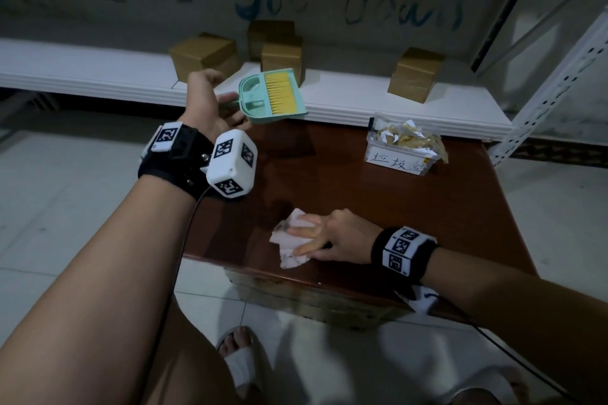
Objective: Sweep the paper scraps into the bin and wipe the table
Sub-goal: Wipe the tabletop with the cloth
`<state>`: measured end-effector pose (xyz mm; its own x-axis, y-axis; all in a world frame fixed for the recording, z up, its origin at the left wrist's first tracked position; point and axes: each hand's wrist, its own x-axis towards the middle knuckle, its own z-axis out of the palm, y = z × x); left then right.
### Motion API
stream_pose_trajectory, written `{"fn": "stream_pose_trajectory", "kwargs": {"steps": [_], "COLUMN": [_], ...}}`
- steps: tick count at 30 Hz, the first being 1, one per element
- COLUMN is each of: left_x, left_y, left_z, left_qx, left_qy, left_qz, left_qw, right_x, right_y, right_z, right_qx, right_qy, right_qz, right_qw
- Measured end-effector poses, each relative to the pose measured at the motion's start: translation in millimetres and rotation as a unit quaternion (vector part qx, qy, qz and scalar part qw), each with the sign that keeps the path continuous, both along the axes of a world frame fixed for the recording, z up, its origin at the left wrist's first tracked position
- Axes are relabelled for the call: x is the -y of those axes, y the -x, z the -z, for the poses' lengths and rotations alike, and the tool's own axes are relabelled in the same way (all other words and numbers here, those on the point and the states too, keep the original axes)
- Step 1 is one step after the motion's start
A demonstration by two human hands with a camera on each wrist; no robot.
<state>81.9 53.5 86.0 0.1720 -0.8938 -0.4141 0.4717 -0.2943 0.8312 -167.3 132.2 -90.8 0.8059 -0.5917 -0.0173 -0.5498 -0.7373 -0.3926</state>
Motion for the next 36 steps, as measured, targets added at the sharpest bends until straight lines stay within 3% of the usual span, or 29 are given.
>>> {"fn": "stream_pose_trajectory", "kwargs": {"steps": [3,14,23,31,36], "left_x": [-2,15,21,22,24], "left_y": [-2,-18,-28,-29,-30], "left_z": [4,16,10,0,-1], "left_qx": [0.013,0.005,-0.038,-0.034,-0.034], "left_qy": [-0.003,-0.014,-0.001,0.018,0.02], "left_qz": [0.012,0.045,0.026,0.005,0.011], "left_qw": [1.0,0.999,0.999,0.999,0.999], "right_x": [26,135,215,269,260], "right_y": [-1,5,7,2,-8], "right_z": [-2,-2,6,2,-8], "right_qx": [-0.011,-0.072,-0.125,-0.162,-0.157], "right_qy": [-0.027,0.013,0.067,0.002,0.005], "right_qz": [0.027,0.17,0.323,0.325,0.328], "right_qw": [0.999,0.983,0.936,0.932,0.931]}}
